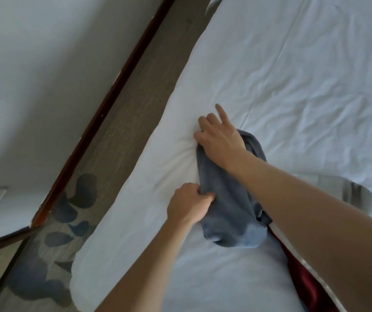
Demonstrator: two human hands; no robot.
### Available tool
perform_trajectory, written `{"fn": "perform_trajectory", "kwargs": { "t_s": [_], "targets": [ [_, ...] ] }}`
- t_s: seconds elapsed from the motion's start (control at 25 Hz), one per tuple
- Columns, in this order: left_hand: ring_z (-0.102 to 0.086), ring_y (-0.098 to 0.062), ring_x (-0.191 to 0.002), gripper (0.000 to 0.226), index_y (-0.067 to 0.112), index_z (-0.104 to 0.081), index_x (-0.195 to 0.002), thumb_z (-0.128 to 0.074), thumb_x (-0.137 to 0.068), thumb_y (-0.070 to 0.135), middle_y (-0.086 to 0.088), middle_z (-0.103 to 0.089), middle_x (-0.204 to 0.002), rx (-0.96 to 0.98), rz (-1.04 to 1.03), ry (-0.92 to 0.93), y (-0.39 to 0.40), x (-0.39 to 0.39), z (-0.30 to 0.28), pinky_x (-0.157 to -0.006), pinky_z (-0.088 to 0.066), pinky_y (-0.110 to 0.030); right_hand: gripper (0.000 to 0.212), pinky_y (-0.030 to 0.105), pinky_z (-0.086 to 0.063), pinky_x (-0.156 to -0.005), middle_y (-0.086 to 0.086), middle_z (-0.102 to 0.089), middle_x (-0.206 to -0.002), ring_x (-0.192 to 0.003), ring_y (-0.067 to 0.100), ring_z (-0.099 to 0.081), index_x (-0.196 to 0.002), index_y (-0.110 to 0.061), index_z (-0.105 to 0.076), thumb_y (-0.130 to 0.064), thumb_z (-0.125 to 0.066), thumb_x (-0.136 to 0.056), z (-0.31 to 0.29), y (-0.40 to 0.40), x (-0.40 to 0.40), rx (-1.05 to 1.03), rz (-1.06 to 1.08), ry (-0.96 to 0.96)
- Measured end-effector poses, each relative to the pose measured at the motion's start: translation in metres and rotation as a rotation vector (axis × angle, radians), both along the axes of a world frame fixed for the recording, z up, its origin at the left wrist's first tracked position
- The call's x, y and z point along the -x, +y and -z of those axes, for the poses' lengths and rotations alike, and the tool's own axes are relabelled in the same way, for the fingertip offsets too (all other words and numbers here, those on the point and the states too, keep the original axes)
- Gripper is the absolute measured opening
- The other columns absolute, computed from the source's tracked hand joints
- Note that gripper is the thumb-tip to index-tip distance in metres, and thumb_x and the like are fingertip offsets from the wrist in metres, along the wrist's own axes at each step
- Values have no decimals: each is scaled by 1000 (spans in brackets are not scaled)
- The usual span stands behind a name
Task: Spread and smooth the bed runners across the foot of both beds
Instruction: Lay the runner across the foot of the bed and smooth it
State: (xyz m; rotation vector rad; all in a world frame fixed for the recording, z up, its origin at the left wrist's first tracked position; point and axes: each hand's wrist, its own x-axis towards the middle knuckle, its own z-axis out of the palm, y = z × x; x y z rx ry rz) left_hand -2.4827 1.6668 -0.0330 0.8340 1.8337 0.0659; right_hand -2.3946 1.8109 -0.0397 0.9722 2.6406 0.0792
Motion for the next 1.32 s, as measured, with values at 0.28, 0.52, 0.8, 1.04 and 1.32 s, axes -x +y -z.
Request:
{"fn": "perform_trajectory", "kwargs": {
  "t_s": [0.28,0.52,0.8,1.04,1.32],
  "targets": [
    [-57,-22,-66,31,21,-51,-69,-58,-90,43,4,-58,-68,-403,21,313,79,57,14,-52,-33,-29,42,56,-4,-122,8,-54,-139,-137,30,-40,-129,-23,-57,-22,-59,-87,-10,26,5,36,21,213],
    [-55,-5,-55,36,20,-53,-67,-62,-73,55,6,-59,-60,-295,-71,7,6,45,8,-48,-34,-29,23,53,-18,-120,5,-67,-97,-106,32,-56,-101,-15,-66,-14,-45,-91,2,12,11,36,93,123],
    [-60,-9,-63,14,20,-65,-75,-64,-79,34,-1,-64,-69,-456,-230,84,53,99,-1,-56,-48,-29,21,54,-24,-118,8,-64,-80,-89,33,-58,-88,-10,-67,-8,-47,-83,3,1,32,-7,25,404],
    [-55,-20,-66,15,3,-61,-86,-55,-78,15,-20,-62,-81,-332,-50,-122,38,105,1,-61,-39,-37,39,49,-25,-118,5,-68,-100,-105,31,-58,-111,-14,-69,-7,-52,-76,5,14,31,113,132,416],
    [-62,-18,-65,18,19,-63,-80,-53,-95,21,3,-61,-68,-545,140,245,64,139,3,-60,-48,-38,18,42,-42,-73,8,-63,-77,-73,32,-57,-89,-11,-69,-5,-53,-88,18,18,34,51,213,396]
  ]
}}
